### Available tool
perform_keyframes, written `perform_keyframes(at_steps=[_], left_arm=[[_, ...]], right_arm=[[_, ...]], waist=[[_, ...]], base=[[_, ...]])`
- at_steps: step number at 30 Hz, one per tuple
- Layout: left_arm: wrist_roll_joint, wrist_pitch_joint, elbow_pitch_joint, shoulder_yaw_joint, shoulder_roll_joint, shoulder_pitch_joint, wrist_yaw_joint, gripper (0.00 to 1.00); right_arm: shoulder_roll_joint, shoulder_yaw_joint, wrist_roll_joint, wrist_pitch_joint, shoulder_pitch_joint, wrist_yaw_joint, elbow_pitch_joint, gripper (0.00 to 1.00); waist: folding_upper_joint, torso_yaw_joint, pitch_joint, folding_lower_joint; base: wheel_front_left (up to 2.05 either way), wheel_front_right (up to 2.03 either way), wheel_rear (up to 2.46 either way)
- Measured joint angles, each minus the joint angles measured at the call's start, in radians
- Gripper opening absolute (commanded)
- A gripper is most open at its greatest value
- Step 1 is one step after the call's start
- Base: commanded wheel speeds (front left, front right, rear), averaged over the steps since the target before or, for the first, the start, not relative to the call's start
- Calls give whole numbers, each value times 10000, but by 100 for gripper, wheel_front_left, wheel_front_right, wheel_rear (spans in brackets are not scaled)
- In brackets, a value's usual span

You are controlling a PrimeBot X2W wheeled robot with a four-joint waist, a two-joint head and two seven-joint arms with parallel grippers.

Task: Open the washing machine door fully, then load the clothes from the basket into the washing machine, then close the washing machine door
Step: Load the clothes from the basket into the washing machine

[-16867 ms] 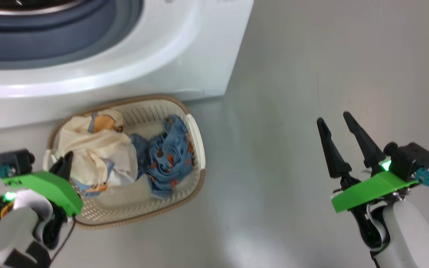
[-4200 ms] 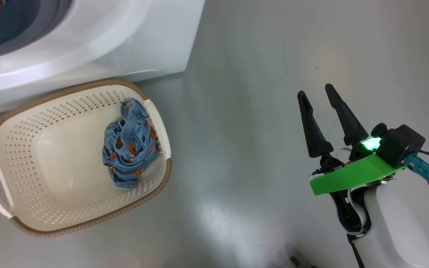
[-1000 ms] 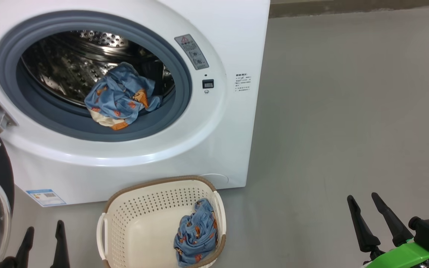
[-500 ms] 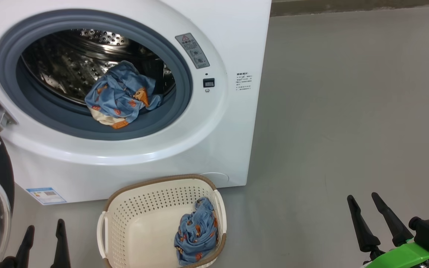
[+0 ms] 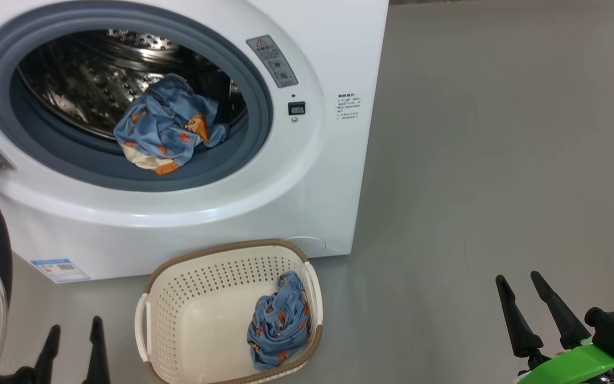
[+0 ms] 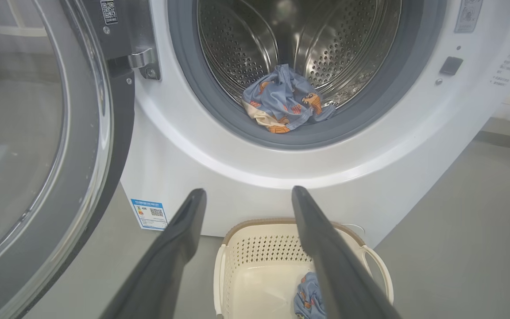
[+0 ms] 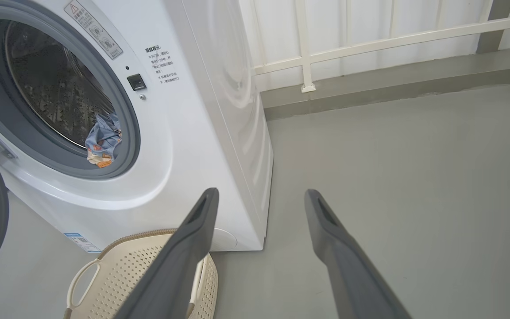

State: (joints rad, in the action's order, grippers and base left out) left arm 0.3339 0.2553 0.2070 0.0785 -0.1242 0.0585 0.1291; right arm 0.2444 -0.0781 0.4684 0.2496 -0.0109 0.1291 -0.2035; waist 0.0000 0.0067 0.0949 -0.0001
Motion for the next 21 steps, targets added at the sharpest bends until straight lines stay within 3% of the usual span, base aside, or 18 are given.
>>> perform_keyframes(at_steps=[21], left_arm=[[1430, 0, 2794, -2550, -671, -3080, 0, 100]], right_arm=[[-531, 240, -326, 2, -1358, 0, 345, 100]], waist=[[0, -204, 2004, 0]], base=[[0, 0, 0]])
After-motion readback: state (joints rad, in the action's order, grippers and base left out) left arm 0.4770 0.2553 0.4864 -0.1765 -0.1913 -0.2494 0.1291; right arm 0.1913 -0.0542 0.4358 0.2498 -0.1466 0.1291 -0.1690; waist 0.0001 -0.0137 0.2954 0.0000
